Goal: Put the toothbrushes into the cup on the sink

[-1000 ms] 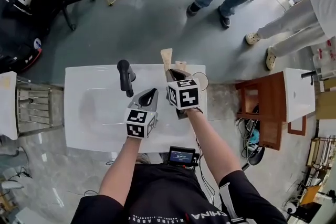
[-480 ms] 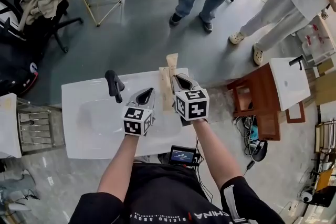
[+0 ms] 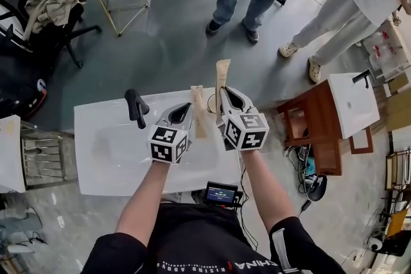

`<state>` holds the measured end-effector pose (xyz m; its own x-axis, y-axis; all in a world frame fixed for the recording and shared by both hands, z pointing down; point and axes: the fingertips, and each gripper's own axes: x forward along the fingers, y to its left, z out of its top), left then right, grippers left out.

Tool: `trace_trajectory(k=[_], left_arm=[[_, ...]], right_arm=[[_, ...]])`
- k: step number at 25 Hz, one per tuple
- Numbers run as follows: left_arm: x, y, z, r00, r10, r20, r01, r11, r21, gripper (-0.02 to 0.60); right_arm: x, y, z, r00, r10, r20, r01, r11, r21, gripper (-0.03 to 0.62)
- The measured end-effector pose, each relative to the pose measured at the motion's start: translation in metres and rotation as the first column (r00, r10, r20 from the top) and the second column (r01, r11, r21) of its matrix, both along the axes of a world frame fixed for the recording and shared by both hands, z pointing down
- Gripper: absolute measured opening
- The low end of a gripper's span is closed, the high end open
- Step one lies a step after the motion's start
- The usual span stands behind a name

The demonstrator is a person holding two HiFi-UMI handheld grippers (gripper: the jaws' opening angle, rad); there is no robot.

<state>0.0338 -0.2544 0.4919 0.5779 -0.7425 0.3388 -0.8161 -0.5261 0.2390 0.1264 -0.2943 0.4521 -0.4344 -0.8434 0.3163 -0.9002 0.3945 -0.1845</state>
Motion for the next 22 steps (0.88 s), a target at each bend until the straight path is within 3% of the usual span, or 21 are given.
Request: trace_trajectory(k=[8,22], left_arm=[[0.017,-0.014,-0.005,1.000,-0.004,0.005,0.004,1.000,0.018,0.002],[0.029,-0.021,0.018,0.998,-0.037,0.049,0.037,0.999,-0.008,0.003]], right_arm=[[0.008,-0.018,-0.013,0.999,-0.015,0.049,0.008,0.990,0.139,0.021],[0.009,-0.038,0.012,0.993,-0.079,0.093,0.060,0.980,0.187,0.021]])
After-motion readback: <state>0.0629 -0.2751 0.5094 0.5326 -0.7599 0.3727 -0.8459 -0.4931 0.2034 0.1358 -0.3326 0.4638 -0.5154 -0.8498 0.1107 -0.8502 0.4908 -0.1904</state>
